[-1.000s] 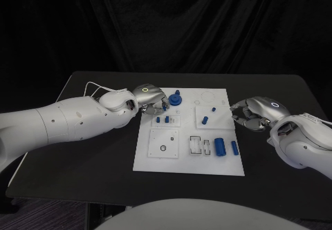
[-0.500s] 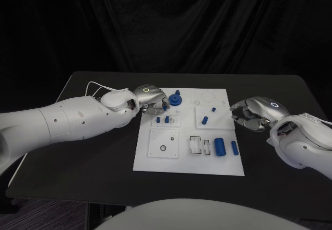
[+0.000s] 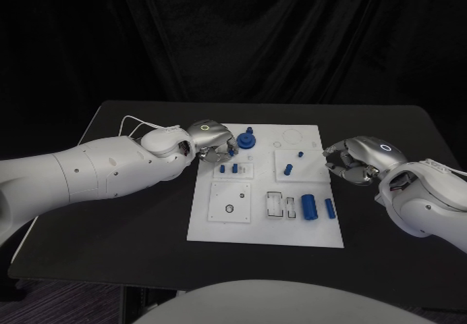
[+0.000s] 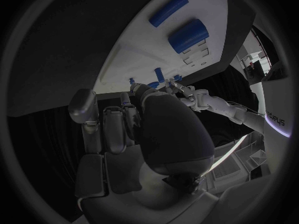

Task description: Assemble the parts on the task board

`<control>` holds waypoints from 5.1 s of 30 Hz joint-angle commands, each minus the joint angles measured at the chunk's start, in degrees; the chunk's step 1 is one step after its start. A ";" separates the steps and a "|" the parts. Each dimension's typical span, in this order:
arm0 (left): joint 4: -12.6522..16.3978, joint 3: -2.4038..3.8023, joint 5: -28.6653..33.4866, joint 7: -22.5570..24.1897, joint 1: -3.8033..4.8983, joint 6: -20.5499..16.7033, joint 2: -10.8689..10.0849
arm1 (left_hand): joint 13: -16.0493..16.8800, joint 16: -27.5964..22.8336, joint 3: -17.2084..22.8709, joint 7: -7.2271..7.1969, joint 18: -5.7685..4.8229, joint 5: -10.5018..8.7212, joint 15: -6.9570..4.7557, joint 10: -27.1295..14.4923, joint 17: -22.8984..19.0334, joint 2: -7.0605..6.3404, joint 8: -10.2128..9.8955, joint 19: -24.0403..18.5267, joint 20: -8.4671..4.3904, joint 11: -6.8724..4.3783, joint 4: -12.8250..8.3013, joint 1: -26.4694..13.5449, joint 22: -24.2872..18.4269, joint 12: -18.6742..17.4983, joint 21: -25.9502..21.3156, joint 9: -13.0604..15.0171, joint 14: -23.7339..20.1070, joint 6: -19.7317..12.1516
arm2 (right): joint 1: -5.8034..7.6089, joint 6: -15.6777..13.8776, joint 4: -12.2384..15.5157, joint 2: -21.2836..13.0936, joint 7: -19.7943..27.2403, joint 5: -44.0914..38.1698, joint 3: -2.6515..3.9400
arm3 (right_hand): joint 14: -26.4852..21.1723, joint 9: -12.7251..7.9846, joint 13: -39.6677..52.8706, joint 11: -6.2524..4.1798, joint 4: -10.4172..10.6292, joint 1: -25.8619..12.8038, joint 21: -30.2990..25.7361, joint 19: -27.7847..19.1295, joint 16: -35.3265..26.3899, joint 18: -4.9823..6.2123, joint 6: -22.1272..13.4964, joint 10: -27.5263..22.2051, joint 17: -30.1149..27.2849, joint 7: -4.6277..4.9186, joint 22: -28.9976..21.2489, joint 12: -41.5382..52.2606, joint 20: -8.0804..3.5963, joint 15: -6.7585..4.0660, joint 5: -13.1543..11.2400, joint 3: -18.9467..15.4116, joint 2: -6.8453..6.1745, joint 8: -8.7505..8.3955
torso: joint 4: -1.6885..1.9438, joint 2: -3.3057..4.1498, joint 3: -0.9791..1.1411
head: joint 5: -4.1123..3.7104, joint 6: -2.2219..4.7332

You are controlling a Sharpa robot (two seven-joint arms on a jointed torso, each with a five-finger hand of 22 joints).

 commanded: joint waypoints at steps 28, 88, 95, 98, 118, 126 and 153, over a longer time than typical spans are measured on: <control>0.22 -0.15 -0.08 -1.31 -0.37 1.07 -0.01 | -0.53 -2.70 -0.06 -1.29 -0.36 -1.02 0.65 -2.02 -3.54 -0.84 -0.76 -1.68 0.48 0.97 1.69 -1.79 4.27 -2.94 -3.62 -1.08 -1.88 -4.57 | -0.14 0.51 0.07 -0.08 -0.67 -0.22 0.03 | -0.43 -0.15 2.18 0.10 -0.03 -0.29 -0.39 -0.19 -0.16 0.21 0.34 -0.23 4.64 -0.09 7.13 -0.23 0.05 0.05 0.28 0.42 -0.25 0.06 | 0.04 0.06 0.00 | 0.04 0.00; 21.21 -0.16 96.55 32.11 -0.27 21.60 -20.05 | -17.67 -69.89 -29.33 1.97 0.37 14.22 12.92 -45.72 -57.48 18.61 -1.06 -74.24 10.39 8.33 10.21 -15.84 -56.85 -4.53 -50.68 -15.67 -75.64 -31.01 | 7.32 9.15 -12.82 8.59 9.34 -0.19 0.05 | -11.76 6.36 -47.66 4.77 -5.20 -3.56 -21.42 -7.31 -19.63 2.97 -1.42 -34.77 -16.55 -0.66 2.32 -57.72 2.46 3.11 -7.00 11.40 -5.34 2.83 | 2.37 1.72 -1.82 | -5.32 0.00; 23.45 -0.16 98.61 32.88 -0.36 22.92 -21.33 | -17.67 -69.80 -30.04 1.48 0.33 15.21 13.24 -46.07 -57.43 19.31 -1.06 -74.18 10.61 8.51 10.06 -15.27 -57.05 -4.23 -50.58 -15.85 -75.54 -31.51 | 6.09 8.88 -13.57 8.97 9.61 -0.19 0.05 | -12.86 4.71 -49.67 5.27 -5.54 -2.72 -23.92 -7.86 -20.80 3.29 -2.45 -37.04 -17.82 -0.93 1.74 -59.56 2.64 3.02 -7.43 9.62 -5.61 1.30 | 3.43 2.69 -2.60 | -7.23 0.00; 24.15 -0.16 98.88 33.14 -0.38 23.16 -21.71 | -17.64 -69.55 -30.29 1.29 0.31 15.87 13.66 -46.13 -57.37 19.55 -1.04 -73.86 11.01 8.73 9.93 -14.46 -56.80 -3.86 -50.46 -15.92 -75.26 -31.68 | 5.70 8.82 -13.42 8.87 9.72 -0.19 0.05 | -13.63 4.28 -50.03 5.32 -6.06 -1.98 -25.38 -8.45 -21.59 3.50 -2.65 -37.41 -18.61 -1.02 1.45 -59.68 2.57 2.90 -6.80 9.31 -5.65 0.97 | 3.74 3.18 -2.83 | -7.83 0.62; 26.36 -0.17 99.17 33.09 -0.50 23.99 -22.11 | -17.51 -66.88 -31.15 1.59 1.04 17.74 16.23 -45.75 -56.84 20.77 -0.74 -70.03 14.19 9.09 9.80 -11.85 -53.11 -1.94 -49.30 -15.94 -72.16 -31.06 | 4.56 8.73 -10.41 7.20 10.36 -0.19 0.04 | -15.07 3.13 -49.97 4.70 -8.78 0.56 -26.56 -9.19 -22.29 3.60 -0.49 -33.95 -19.34 -0.91 2.67 -55.95 2.01 2.52 -0.72 9.78 -6.25 1.18 | 3.75 3.77 -2.99 | -8.53 2.23; 26.65 -0.17 99.17 32.80 -0.52 24.00 -22.17 | -17.49 -66.07 -30.90 1.48 0.56 19.34 16.88 -45.70 -56.73 20.84 -0.76 -68.56 14.34 9.40 9.38 -10.28 -52.31 -1.58 -48.89 -16.02 -71.37 -31.18 | 4.22 8.95 -9.58 6.73 10.31 -0.19 0.04 | -14.99 3.04 -49.37 4.56 -11.11 1.93 -24.84 -9.32 -21.96 3.51 0.06 -33.94 -19.05 -0.70 3.03 -54.18 1.67 2.30 -1.33 11.26 -6.65 1.25 | 3.80 3.84 -2.97 | -8.51 2.24; 26.04 -0.18 99.17 31.16 -0.93 24.79 -21.43 | -17.44 -64.64 -29.77 2.52 -0.78 22.43 17.89 -45.48 -56.53 20.95 -0.60 -66.20 14.38 9.79 7.98 -7.23 -51.80 -1.13 -48.37 -15.99 -70.11 -30.40 | 2.86 7.17 -11.99 8.32 10.05 -0.19 0.05 | -14.32 9.90 -46.63 3.70 -10.63 -0.29 -23.30 -9.86 -20.40 3.49 5.71 -33.79 -18.10 -0.41 2.79 -46.59 2.11 2.50 -5.70 9.37 -3.71 8.78 | 3.80 3.77 -3.03 | -8.44 1.63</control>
